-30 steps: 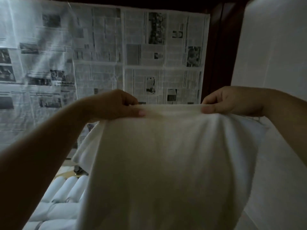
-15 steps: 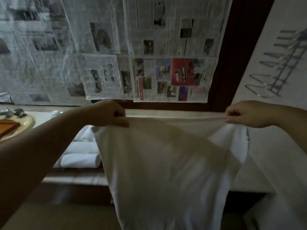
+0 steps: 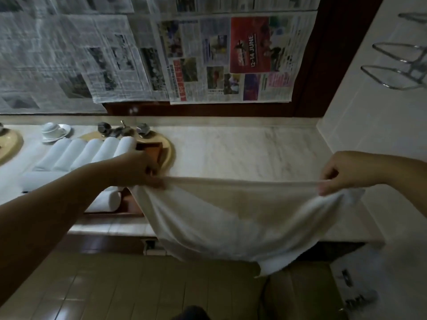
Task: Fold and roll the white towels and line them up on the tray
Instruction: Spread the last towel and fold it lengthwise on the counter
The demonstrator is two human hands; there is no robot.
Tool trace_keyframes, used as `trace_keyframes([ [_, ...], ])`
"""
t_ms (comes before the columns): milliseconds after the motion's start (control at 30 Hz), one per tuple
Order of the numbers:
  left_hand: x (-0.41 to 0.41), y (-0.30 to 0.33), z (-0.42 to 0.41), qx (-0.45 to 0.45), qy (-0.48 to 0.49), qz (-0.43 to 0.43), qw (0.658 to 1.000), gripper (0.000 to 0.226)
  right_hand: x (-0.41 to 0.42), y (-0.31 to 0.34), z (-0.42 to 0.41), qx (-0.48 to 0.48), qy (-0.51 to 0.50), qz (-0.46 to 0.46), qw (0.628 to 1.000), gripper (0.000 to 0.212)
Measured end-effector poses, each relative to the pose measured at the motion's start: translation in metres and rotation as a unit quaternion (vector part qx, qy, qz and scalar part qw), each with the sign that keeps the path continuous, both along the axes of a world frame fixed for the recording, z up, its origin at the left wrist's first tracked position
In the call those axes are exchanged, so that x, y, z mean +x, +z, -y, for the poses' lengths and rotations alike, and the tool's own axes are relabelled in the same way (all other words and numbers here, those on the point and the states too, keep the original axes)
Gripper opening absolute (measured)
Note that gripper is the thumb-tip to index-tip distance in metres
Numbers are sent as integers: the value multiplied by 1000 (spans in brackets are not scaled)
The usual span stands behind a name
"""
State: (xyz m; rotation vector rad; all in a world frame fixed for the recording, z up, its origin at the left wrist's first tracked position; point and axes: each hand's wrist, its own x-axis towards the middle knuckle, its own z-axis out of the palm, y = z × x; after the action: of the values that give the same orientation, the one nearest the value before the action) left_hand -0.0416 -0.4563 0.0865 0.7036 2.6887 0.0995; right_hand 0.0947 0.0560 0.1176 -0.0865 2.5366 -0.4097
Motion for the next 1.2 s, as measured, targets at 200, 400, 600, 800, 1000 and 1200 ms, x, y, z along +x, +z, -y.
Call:
trace_keyframes([
  [200, -29, -41, 4, -80, -35, 65, 994, 27, -38, -42, -31, 103, 31, 88, 990, 34],
  [400, -95, -70, 1, 20, 27, 35, 999, 14, -100, -84, -65, 139, -35, -1, 990, 30],
  [600, -192, -92, -23, 86, 42, -52, 994, 20, -193, -118, -86, 117, -167, -92, 975, 16],
  [800, -298, -143, -59, 112, 152, -46, 981, 23, -300, -167, -95, 181, -213, -133, 951, 11],
  [1000, -350, -205, -89, 35, 237, -51, 970, 29, -362, -231, -85, 208, -260, -27, 943, 31],
  [1200, -395, -229, -104, 43, 287, -100, 952, 37, -405, -270, -104, 125, -379, -95, 912, 56],
])
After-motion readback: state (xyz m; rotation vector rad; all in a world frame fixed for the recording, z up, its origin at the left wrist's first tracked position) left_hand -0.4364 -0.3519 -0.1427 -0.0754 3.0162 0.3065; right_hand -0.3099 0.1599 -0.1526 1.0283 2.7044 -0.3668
